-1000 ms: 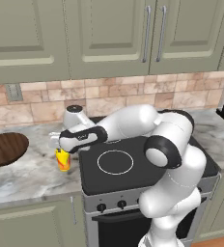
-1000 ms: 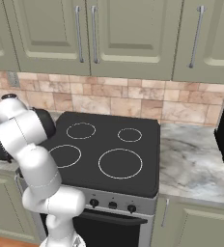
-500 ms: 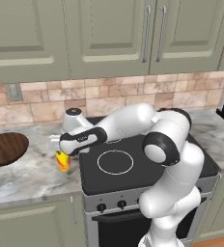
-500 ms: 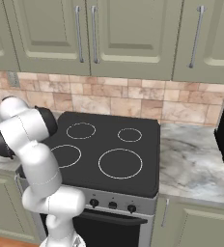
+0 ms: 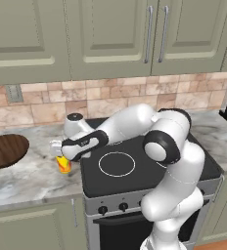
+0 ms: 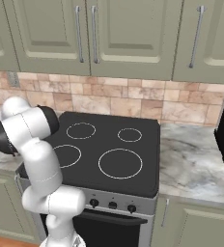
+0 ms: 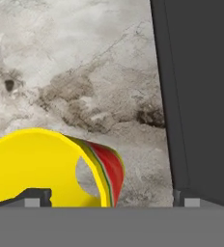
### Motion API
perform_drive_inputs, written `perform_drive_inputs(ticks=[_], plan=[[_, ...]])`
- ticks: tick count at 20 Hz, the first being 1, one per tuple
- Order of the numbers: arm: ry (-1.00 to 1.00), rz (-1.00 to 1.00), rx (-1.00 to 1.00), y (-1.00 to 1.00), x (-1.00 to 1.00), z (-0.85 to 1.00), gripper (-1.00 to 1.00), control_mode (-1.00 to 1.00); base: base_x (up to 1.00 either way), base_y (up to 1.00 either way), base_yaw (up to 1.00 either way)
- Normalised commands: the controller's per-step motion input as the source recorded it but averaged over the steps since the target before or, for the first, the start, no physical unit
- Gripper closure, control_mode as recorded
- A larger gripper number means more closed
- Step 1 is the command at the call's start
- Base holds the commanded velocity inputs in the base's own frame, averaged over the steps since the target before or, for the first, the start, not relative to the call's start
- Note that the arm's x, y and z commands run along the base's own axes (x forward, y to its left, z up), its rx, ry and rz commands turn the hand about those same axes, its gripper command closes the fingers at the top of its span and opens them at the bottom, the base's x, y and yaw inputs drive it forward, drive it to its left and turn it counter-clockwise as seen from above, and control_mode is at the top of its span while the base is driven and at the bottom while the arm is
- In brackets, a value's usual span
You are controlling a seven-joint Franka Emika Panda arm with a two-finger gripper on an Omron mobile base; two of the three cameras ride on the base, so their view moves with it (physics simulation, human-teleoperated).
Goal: Pick the cup and bowl from the counter and place them on the counter next to the sink.
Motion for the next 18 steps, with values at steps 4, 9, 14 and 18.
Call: perform_drive_inputs(ticks=[4, 9, 14, 18], plan=[[0.01, 0.0, 0.0, 0.0, 0.0, -0.03, -1.0, -1.0, 0.0, 0.0, 0.0], [0.0, 0.0, 0.0, 0.0, 0.0, 0.0, 1.0, -1.0, 0.0, 0.0, 0.0], [0.0, 0.0, 0.0, 0.0, 0.0, 0.0, 1.0, -1.0, 0.0, 0.0, 0.0], [0.0, 0.0, 0.0, 0.0, 0.0, 0.0, 1.0, -1.0, 0.0, 0.0, 0.0]])
